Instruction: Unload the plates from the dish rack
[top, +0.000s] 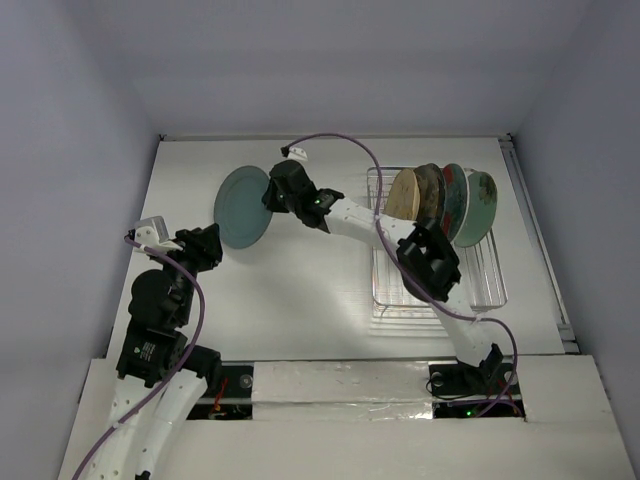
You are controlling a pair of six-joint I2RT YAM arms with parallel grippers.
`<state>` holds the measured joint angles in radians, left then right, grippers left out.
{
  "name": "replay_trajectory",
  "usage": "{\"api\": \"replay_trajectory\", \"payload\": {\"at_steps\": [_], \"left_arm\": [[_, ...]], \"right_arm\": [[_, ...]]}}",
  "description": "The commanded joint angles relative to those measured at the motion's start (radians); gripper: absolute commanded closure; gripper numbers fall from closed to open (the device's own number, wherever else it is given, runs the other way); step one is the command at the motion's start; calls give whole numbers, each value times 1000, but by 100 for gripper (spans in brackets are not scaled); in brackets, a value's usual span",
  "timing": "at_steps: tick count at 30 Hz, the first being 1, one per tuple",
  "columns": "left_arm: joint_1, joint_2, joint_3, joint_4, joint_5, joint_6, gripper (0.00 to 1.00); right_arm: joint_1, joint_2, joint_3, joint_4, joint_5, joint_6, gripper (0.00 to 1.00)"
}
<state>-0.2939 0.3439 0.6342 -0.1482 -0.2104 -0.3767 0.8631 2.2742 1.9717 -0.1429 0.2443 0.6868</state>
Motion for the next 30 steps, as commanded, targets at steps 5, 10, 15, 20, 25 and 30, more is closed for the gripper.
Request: {"api": "replay_trajectory", "payload": {"at_steps": [5,10,15,20,25,30], "left_arm": [[-5,1,-4,32,3,-2,60],[-5,0,-5,32,3,-4,60],[-5,0,-5,33,3,-4,60],[-5,6,-2,30,3,-4,60],[-5,7,-1,29,3,-2,60],[-5,9,-2,27,3,-4,60]], "right_arm": [[-9,-39,-45,241,15,152,97],[-9,-79,-197,302,26,186,61],[-9,-116,-349,335,1,189,50],[-9,-150,-435,364,13,192,49],[-9,-198,-454,316,58,143,36],[-9,-358,-523,315,79,27,37]]}}
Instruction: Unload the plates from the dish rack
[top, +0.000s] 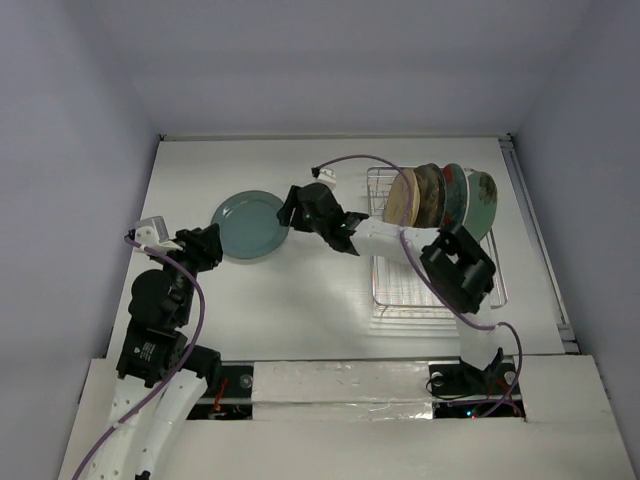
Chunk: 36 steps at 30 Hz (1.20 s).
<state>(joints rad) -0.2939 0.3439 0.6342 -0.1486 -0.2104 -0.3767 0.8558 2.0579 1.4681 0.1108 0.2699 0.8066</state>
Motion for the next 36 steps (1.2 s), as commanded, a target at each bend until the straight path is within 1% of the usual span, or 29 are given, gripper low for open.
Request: {"api": "replay_trajectory", "payload": {"at_steps": [1,2,3,4,5,8,9,11,13,14,15,16,19,20,23,24,27,29,30,31,33,36], "left_arm": [[-5,9,-1,27,3,-4,60],[-5,9,-1,29,3,-2,60],[-5,9,-1,29,3,-4,60],[-5,10,-2,29,3,-2,60],[-5,9,-2,27,3,-2,60],[-5,9,-2,29,3,-2,60],[-5,7,-4,29,3,-4,60],[-5,7,-4,32,3,-4,60],[-5,9,-4,30,3,-4,60],[-5,9,-4,30,3,-2,60],[-5,9,-4,30,3,-2,60],[-5,9,-4,32,3,-4,60],[-5,10,-4,32,3,-4,60],[-5,10,-5,32,3,-2,60],[-5,12,-5,32,3,-2,60],[-5,12,-4,32,3,-4,60],[-5,10,-4,32,3,-2,60],[-5,9,-4,30,3,-2,60],[-5,7,-4,32,3,-2,60],[-5,6,-4,32,3,-2,60],[-5,4,-4,32,3,-2,60],[-5,1,-4,32,3,-4,60]], "right_arm": [[-1,-178,-32,32,77,-119,45],[-1,-256,-67,17,101,-147,58],[-1,-296,-86,0,123,-203,72],[-1,-339,-106,-49,155,-225,95],[-14,-422,-144,-77,220,-260,100],[-52,-542,-213,-195,308,-300,100],[-70,-615,-256,-219,336,-319,100],[-90,-675,-285,-314,429,-331,100],[-127,-746,-316,-399,472,-340,98],[-139,-766,-325,-422,494,-342,92],[-152,-783,-334,-434,502,-354,85],[-184,-797,-351,-450,503,-359,66],[-227,-809,-361,-470,477,-376,46],[-238,-796,-361,-470,459,-382,46],[-259,-756,-342,-462,421,-403,45],[-259,-715,-329,-467,423,-406,46],[-259,-618,-257,-536,506,-405,49],[-268,-560,-204,-588,546,-417,56],[-268,-559,-204,-588,554,-417,56],[-268,-533,-177,-600,560,-425,62],[-268,-516,-152,-609,577,-440,67],[-268,-493,-95,-649,614,-451,82]]}}
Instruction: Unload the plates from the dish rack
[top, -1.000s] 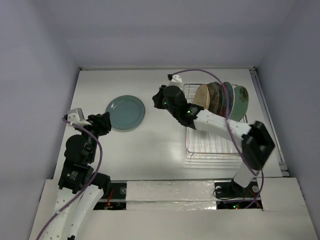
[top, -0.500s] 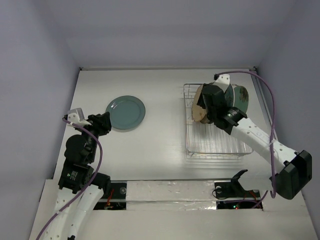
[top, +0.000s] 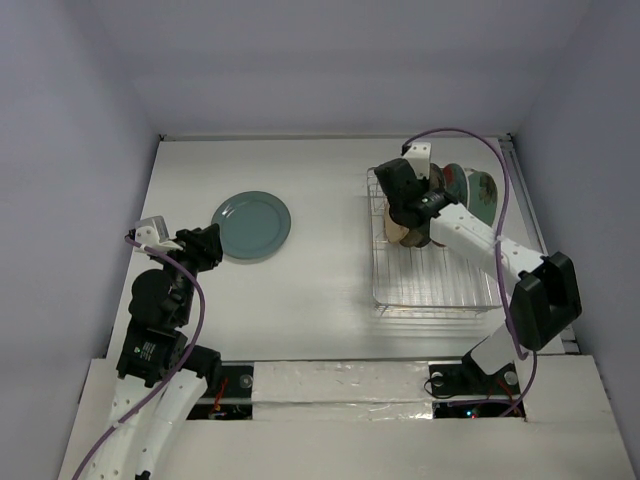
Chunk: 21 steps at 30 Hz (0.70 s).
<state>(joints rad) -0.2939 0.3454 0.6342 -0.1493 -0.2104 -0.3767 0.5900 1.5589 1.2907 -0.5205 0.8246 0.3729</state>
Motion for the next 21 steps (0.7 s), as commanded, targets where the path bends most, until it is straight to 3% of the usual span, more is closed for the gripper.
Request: {"api": "replay_trajectory", "payload": {"at_steps": [1,3,16,21], "left_arm": [[-5,-2,-4,33,3,-2,60],[-5,-6,-4,33,3,-4,60],[-5,-16,-2,30,3,-5,60],[-5,-16,-4,28,3,-7,60]], "right_arm": [[-2,6,110,-41,70,-26,92],[-2,-8,133,-50,93,-38,100],[11,-147,440,-85,125,-207,100],[42,-259,305,101,-158,-123,100]]}}
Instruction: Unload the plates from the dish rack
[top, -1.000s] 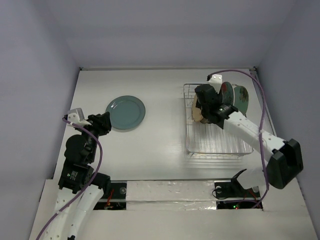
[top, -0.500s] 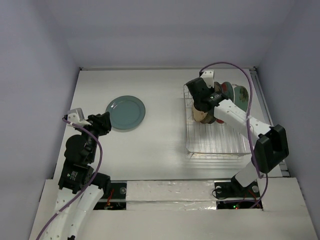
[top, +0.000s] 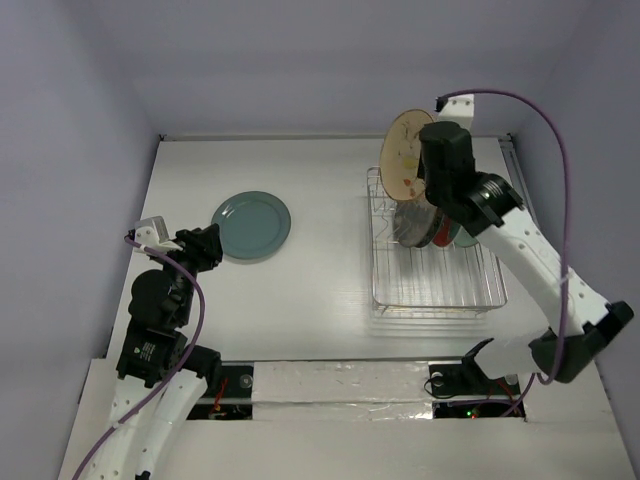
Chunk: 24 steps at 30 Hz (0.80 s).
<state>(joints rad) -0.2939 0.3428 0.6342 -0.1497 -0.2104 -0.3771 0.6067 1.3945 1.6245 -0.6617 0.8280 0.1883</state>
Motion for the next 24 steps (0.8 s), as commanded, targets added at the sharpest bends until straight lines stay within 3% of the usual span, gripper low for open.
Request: {"api": "replay_trajectory", "payload": {"at_steps": [1,5,8,16,24], "left_arm": [[-5,-13,-4,29,3,-6,60],[-5,-8,-4,30,3,-8,60],[-5,-7,-4,27,3,-6,60],[-5,-13,-4,27,3,-8,60],[-5,-13,-2,29,3,-6,60]], "right_arm": [[37,-107,-72,372,-228,104,100],[83,-85,-253,699,-523,304,100],[113,42,-246,873,-660,445,100],[176,438,-30,1022,-739,678,100],[217,675,37,1041,-737,778,100]]}}
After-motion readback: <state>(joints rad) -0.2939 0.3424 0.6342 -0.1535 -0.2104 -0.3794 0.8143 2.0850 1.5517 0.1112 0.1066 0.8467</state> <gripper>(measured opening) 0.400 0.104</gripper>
